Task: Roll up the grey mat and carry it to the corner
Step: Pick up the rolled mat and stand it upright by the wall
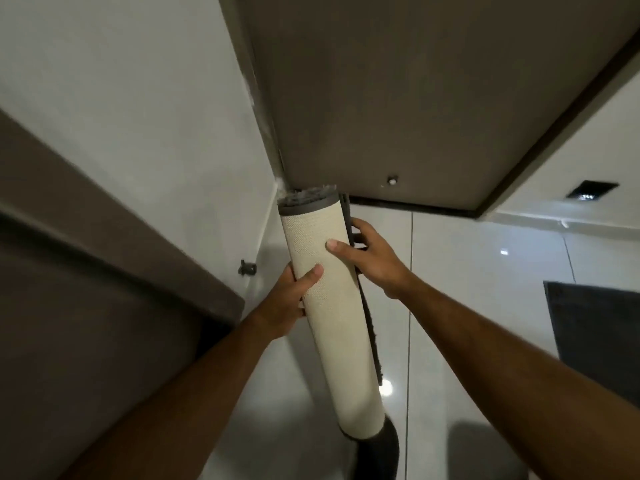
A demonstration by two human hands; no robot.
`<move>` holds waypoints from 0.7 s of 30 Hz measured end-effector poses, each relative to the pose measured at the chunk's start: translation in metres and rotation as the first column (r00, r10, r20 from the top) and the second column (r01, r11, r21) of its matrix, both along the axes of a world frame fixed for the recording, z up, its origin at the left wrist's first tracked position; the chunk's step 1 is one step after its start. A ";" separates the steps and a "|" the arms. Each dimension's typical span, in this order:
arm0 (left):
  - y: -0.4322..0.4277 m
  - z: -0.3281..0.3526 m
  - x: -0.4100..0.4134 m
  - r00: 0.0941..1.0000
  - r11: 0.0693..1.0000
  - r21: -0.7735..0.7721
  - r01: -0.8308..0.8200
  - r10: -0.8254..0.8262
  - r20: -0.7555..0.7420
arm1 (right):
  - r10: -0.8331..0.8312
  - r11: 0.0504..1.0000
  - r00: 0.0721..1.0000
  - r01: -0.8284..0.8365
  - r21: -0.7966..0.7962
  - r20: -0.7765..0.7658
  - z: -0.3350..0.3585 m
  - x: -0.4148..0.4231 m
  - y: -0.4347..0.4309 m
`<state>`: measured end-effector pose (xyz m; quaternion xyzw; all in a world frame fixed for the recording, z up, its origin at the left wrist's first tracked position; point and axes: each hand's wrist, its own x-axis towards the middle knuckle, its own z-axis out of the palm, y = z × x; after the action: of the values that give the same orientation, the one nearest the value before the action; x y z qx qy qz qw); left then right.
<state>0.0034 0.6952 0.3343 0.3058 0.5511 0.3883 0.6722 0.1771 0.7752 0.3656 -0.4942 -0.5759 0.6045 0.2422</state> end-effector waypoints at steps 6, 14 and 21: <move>0.116 0.022 -0.023 0.989 0.987 0.109 -0.119 0.127 -0.070 | 0.019 0.999 0.997 -0.022 -0.029 -0.080 -0.003 -0.018 0.125; 0.263 -0.015 -0.089 0.909 0.904 0.113 -0.411 0.416 -0.020 | -0.015 0.999 0.995 0.012 -0.032 -0.100 -0.050 -0.093 0.257; 0.378 -0.069 -0.158 0.897 0.898 0.001 -0.439 0.439 -0.061 | -0.035 0.993 0.990 0.019 -0.117 -0.133 -0.109 -0.173 0.370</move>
<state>-0.1548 1.0734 0.2653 0.1810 0.6281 0.5171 0.5526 0.0042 1.1456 0.2564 -0.4731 -0.5154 0.6657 0.2597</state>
